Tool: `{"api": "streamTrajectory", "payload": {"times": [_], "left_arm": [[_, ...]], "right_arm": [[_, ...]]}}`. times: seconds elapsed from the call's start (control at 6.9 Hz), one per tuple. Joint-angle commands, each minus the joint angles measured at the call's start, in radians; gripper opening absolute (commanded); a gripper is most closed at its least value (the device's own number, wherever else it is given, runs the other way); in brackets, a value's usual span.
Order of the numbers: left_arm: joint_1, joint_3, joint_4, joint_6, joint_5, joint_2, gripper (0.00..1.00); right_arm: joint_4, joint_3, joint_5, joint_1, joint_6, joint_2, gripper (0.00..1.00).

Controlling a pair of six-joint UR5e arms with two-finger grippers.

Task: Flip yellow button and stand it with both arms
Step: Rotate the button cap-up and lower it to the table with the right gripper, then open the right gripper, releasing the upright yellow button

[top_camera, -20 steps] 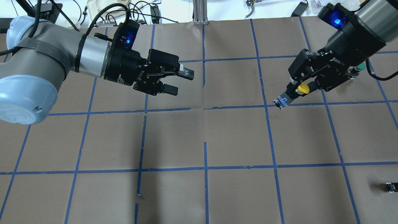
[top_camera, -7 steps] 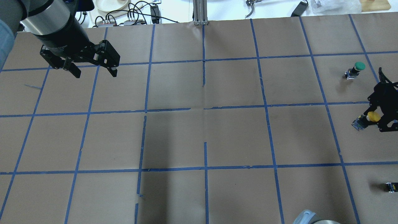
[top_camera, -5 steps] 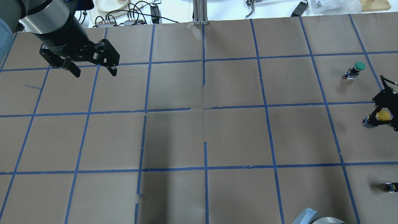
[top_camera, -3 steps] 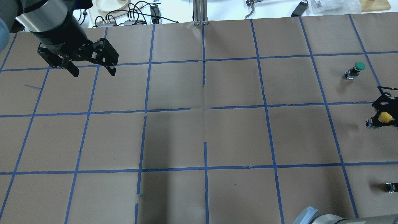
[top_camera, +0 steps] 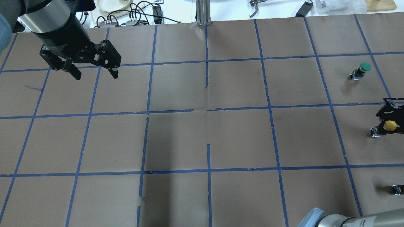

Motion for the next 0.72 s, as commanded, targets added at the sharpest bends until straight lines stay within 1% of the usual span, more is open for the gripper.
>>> {"api": "streamTrajectory", "payload": {"times": [0.0, 0.14, 0.29, 0.43, 0.58], "left_arm": [[0.0, -0.001, -0.003, -0.001, 0.0, 0.0, 1.0], [0.0, 0.001, -0.003, -0.001, 0.0, 0.0, 1.0], [0.0, 0.001, -0.006, -0.002, -0.002, 0.0, 1.0], [0.0, 0.001, -0.015, -0.019, -0.017, 0.001, 1.0], [0.0, 0.002, -0.018, -0.031, -0.026, 0.0, 1.0]], "right_arm": [[-0.009, -0.003, 0.004, -0.002, 0.0, 0.019, 0.67], [-0.012, -0.01, 0.013, -0.004, -0.001, 0.024, 1.0], [-0.012, -0.01, 0.014, -0.007, 0.015, 0.021, 1.0], [-0.003, -0.044, 0.014, -0.005, 0.125, 0.022, 1.0], [0.008, -0.09, 0.025, -0.002, 0.182, 0.027, 1.0]]}}
